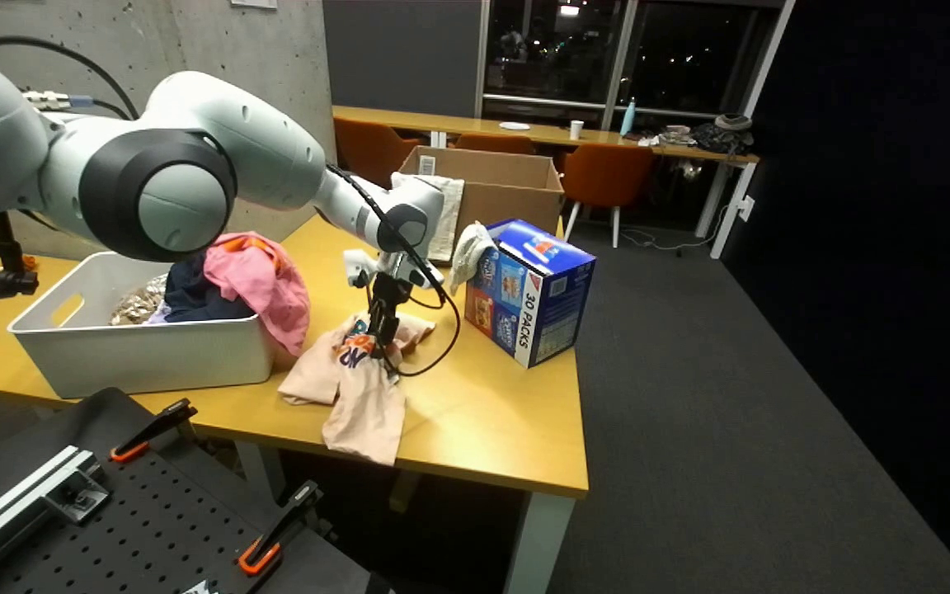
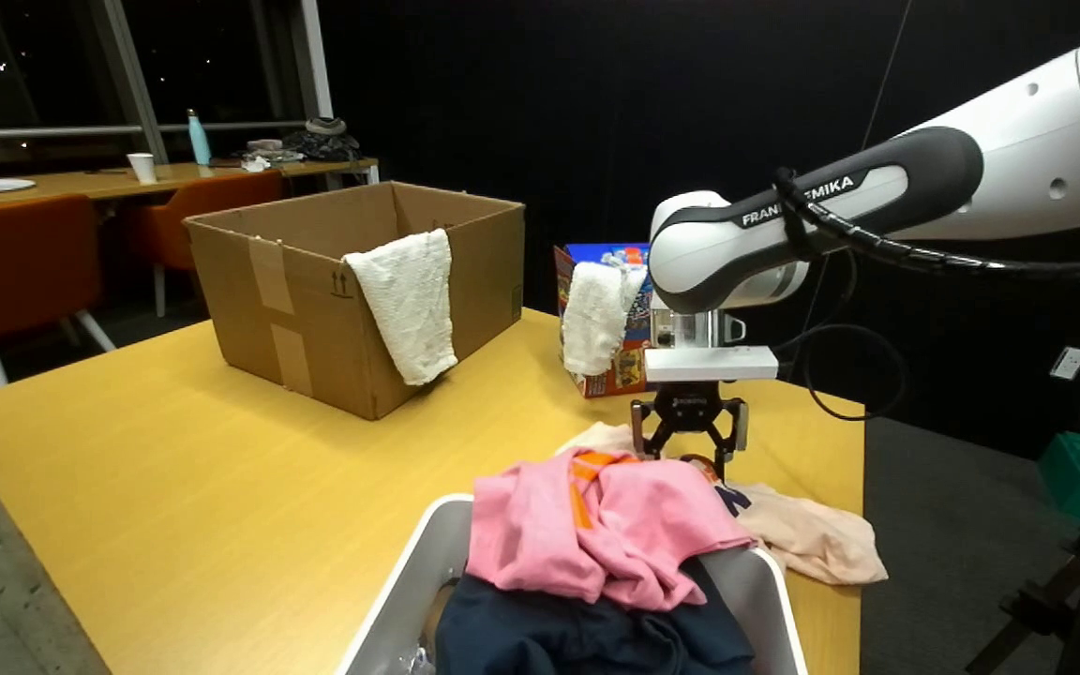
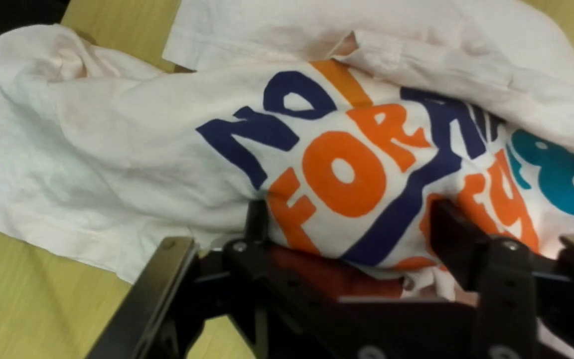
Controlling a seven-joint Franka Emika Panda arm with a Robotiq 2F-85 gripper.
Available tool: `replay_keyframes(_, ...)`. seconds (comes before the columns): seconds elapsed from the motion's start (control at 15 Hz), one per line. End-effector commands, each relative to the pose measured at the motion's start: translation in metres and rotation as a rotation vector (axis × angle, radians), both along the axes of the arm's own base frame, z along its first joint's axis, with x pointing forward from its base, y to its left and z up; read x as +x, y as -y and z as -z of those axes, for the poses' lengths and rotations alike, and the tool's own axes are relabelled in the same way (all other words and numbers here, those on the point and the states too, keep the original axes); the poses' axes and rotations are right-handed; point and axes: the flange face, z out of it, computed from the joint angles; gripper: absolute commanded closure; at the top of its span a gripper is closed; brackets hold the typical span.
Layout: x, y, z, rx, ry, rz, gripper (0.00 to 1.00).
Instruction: Put the cloth on the plush and put the plush in the box
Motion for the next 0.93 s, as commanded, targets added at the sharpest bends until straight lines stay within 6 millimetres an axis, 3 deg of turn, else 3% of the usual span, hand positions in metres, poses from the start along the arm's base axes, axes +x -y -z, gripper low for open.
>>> replay_keyframes(0.0, 0.007, 0.001, -0.004, 0.016, -0.014, -0.003, 0.51)
replay_keyframes(0.27, 0.01, 0.0, -0.012, 0.014, -0.023, -0.01, 0.78)
replay_keyframes(0.47, 0.015, -0.005, -0.037, -0.012, -0.014, -0.015, 0.98)
replay_keyframes(0.87, 0.025, 0.0, -0.131, -0.129, 0.017, 0.007, 0.97)
